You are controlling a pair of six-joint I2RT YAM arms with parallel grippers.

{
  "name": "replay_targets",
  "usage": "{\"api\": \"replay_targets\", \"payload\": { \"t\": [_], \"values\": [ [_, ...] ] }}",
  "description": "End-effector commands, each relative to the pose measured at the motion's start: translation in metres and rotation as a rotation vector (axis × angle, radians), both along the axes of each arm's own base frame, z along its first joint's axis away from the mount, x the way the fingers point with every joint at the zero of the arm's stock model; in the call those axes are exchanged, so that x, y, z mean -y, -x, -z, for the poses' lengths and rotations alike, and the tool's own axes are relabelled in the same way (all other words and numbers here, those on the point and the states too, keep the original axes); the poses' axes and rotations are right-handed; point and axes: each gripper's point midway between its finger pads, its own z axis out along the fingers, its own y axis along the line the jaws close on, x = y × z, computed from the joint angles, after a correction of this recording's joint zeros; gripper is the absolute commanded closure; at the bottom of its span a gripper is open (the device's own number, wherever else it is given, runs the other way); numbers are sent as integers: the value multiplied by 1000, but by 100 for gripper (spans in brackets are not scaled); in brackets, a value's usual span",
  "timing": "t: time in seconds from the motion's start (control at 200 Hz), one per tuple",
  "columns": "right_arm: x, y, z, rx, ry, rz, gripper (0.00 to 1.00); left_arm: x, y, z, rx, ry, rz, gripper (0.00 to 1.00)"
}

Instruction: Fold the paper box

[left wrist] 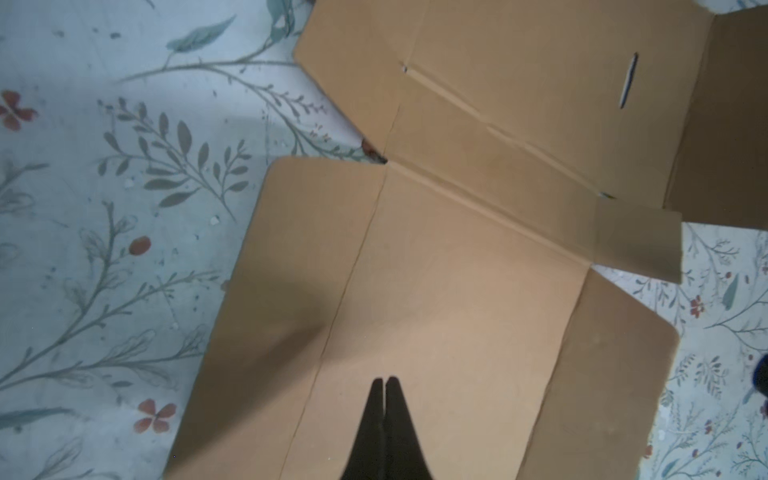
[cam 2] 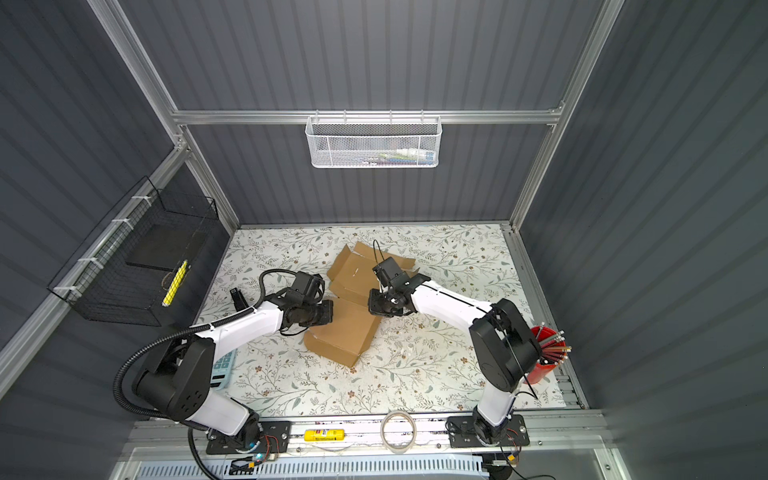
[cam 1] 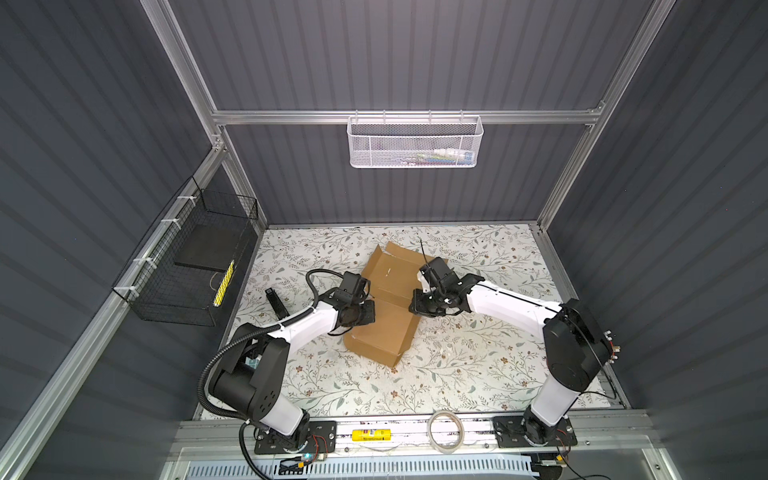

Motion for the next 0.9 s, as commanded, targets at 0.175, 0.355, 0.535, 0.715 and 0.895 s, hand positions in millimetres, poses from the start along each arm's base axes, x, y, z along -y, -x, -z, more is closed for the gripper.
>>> {"api": "replay_targets", "payload": {
  "t": [0.175,0.355,0.535,0.715,0.895],
  "values": [
    [4,22,38,-105,37,6,77,-7,8,20,-29,-22,-9,100],
    [13,32,66,-172,80,12,78,-6,16,30,-57,4,-29,100],
    [17,33,85,-210,97,20,78,-5,28,39,-81,15,-45,100],
    [34,26,92,-223,144,39,79,0,43,47,-87,21,-54,100],
    [47,14,95,-226,182,39,79,14,56,51,-98,45,-52,100]
  ]
}}
